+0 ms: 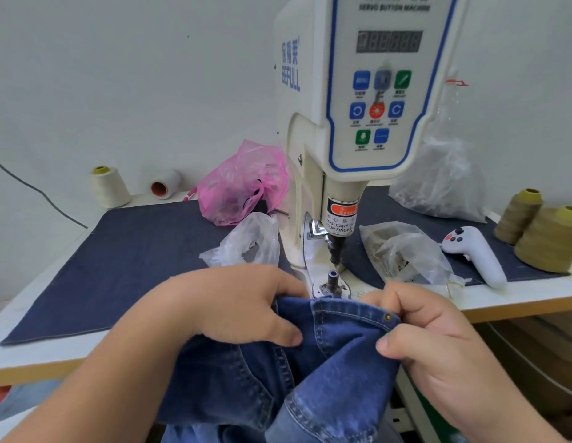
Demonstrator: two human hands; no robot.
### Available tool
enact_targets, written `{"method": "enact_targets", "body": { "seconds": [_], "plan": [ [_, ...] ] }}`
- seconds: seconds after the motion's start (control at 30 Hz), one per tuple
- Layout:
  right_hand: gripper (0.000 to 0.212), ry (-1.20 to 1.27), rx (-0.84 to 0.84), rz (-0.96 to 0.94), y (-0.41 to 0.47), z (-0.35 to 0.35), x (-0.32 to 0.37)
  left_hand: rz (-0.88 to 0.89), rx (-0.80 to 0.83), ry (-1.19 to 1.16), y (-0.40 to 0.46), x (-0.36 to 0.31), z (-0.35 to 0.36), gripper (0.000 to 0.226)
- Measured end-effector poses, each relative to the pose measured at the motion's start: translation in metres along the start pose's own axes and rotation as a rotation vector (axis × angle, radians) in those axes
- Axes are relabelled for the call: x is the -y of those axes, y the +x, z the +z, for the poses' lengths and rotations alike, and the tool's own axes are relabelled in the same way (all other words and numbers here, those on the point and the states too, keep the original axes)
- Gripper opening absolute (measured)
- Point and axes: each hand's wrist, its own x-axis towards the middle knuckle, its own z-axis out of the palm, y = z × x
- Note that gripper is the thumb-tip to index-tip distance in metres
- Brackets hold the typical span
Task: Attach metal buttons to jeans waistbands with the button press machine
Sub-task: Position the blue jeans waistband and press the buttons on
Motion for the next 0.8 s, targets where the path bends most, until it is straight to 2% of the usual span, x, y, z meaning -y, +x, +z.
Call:
{"method": "enact_targets", "body": {
  "seconds": [0.13, 0.3, 0.37, 0.5, 0.63, 0.73, 0.8],
  "plan": [
    [0.013, -0.091, 0.015, -0.014, 0.003, -0.007, -0.006, 0.097, -0.038, -0.049, 0.002, -0.003, 0.004, 0.014],
    [0.051, -0.362, 0.130, 0.271, 0.008, -0.023, 0.000, 0.150, -0.100, -0.043, -0.001, -0.006, 0.001, 0.007],
    [0.065, -0.358, 0.208, 0.394, 0.008, -0.024, 0.002, 0.140, -0.119, -0.005, 0.000, -0.008, 0.004, 0.004],
    [0.052, -0.334, 0.305, 0.458, 0.009, -0.018, 0.005, 0.096, -0.173, 0.110, 0.003, -0.013, 0.013, 0.015],
    [0.069, -0.375, 0.319, 0.496, 0.010, -0.018, 0.003, 0.135, -0.222, 0.182, -0.001, -0.017, 0.018, 0.023],
    [0.078, -0.335, 0.372, 0.497, 0.009, -0.021, 0.003, 0.191, -0.227, 0.153, -0.001, -0.019, 0.017, 0.028],
    [0.076, -0.198, 0.340, 0.504, 0.009, -0.027, 0.002, 0.186, -0.208, 0.092, 0.001, -0.017, 0.015, 0.026]
  ]
}}
